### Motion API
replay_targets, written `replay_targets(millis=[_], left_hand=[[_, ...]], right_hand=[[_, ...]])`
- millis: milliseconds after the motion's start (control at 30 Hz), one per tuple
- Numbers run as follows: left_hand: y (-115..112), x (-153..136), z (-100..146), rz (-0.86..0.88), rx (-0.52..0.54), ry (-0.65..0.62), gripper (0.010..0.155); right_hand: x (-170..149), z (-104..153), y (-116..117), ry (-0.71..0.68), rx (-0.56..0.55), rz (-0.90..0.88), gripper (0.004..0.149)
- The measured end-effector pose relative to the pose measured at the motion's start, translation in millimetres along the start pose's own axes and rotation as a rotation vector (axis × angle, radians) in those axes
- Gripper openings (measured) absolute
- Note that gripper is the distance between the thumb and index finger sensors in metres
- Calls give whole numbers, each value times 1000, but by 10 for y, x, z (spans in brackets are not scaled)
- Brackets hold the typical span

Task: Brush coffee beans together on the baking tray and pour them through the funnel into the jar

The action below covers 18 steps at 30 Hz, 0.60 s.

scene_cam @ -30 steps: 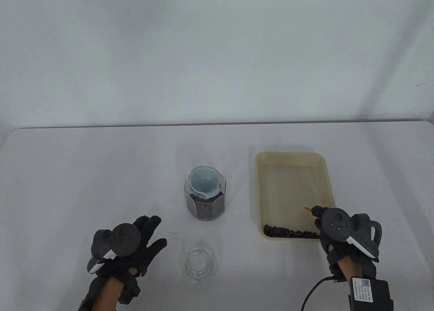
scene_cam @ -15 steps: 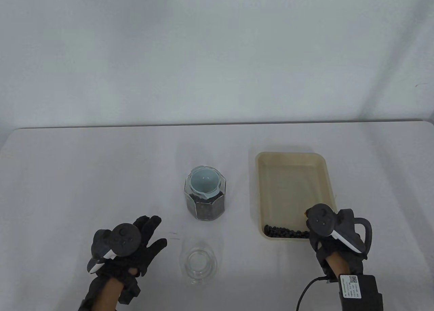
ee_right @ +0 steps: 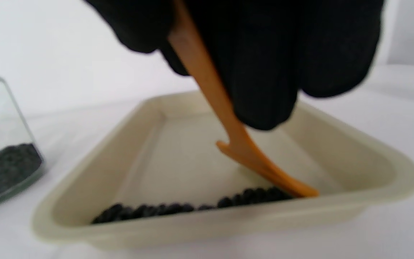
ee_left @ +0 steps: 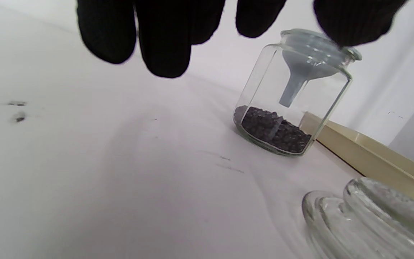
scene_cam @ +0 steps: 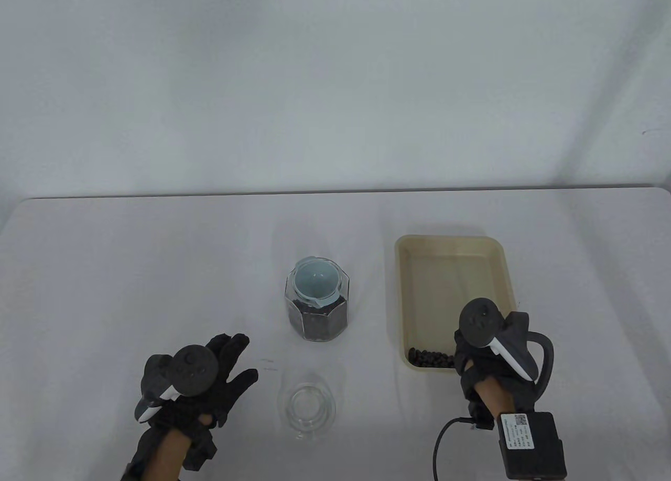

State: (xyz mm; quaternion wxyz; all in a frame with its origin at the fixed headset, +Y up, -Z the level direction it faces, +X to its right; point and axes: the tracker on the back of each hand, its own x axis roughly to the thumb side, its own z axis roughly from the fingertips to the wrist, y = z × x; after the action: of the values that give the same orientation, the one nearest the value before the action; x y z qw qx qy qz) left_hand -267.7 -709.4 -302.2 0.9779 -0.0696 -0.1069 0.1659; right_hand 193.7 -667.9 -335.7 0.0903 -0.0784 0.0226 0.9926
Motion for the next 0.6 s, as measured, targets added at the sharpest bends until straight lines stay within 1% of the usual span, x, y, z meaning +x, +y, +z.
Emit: replay_targets(millis=[100, 300, 600], left_hand=[[2, 0, 1, -1, -3, -1, 75], [6, 0, 1, 2, -1, -3, 75], [8, 3, 1, 1, -4, -8, 76]], right_hand=[[134, -13, 40, -16, 21, 40, 44], [391, -9, 98, -64, 30, 63, 44], [639, -1, 147, -99, 55, 74, 44]])
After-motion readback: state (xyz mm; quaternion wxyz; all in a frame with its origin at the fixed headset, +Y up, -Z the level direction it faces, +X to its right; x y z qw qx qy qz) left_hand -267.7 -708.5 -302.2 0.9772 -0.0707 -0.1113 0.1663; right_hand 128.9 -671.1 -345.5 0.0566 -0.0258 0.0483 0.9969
